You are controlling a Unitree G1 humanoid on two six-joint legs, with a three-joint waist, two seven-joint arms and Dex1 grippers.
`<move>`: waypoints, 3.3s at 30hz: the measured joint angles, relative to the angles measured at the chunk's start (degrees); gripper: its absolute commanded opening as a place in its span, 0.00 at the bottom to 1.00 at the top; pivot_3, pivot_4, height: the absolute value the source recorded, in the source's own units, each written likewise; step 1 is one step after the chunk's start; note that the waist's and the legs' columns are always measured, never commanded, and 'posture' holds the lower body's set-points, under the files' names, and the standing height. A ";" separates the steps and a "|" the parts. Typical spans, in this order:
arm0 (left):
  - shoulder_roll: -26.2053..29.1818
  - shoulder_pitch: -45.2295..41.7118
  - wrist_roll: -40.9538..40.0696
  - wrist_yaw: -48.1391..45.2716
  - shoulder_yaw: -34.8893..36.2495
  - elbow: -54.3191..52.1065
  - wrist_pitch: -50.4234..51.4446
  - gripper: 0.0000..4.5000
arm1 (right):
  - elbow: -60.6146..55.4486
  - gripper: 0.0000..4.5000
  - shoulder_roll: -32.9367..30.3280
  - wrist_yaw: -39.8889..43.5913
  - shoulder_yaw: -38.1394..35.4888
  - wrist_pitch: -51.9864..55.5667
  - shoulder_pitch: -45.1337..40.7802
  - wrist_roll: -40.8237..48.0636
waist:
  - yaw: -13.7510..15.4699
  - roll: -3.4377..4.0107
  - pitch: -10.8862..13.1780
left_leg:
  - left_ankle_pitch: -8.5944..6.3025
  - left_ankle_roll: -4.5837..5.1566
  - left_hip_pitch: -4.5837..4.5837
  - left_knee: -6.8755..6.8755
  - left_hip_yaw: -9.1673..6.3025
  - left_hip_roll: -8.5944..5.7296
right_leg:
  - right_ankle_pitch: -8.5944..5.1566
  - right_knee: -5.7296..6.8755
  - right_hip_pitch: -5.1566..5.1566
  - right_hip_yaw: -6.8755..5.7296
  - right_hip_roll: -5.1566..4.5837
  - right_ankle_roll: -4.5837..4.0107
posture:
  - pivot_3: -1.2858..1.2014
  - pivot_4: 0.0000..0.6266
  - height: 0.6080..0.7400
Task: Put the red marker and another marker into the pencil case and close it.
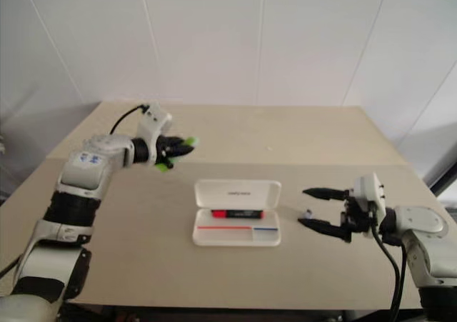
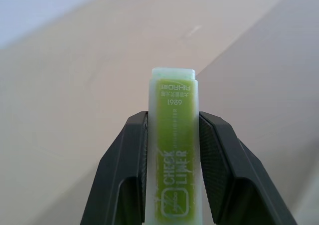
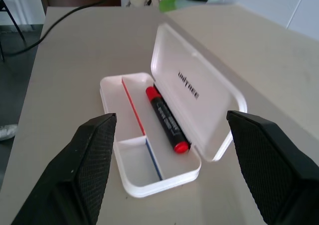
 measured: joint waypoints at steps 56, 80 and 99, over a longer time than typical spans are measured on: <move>-4.80 7.74 7.47 -20.48 -27.83 -10.60 -2.79 0.24 | -12.14 1.00 -2.85 -5.26 -8.48 0.30 21.17 2.99 | 0.03 0.04 0.03 | -0.05 0.12 0.04 0.17 0.04 0.00 | -0.08 0.18 0.03 0.08 0.03 -0.05 | 0.52 0.24 1.00; -6.92 7.82 7.17 -21.75 -24.77 -11.36 -2.59 0.99 | -14.86 1.00 -0.98 -10.54 -9.65 0.27 22.50 2.25 | -0.02 0.04 0.03 | -0.05 0.13 0.05 0.18 0.04 0.02 | -0.07 0.21 0.03 0.08 0.03 -0.05 | 0.52 0.24 1.00; 0.43 26.31 -11.94 -28.11 -0.27 -21.62 -11.17 0.99 | -18.44 1.00 23.42 -54.02 6.28 9.16 15.11 -21.22 | -0.05 0.09 -0.01 | 0.00 0.03 0.25 0.18 0.03 0.04 | -0.26 0.60 0.00 0.07 0.01 -0.45 | 0.52 0.24 1.00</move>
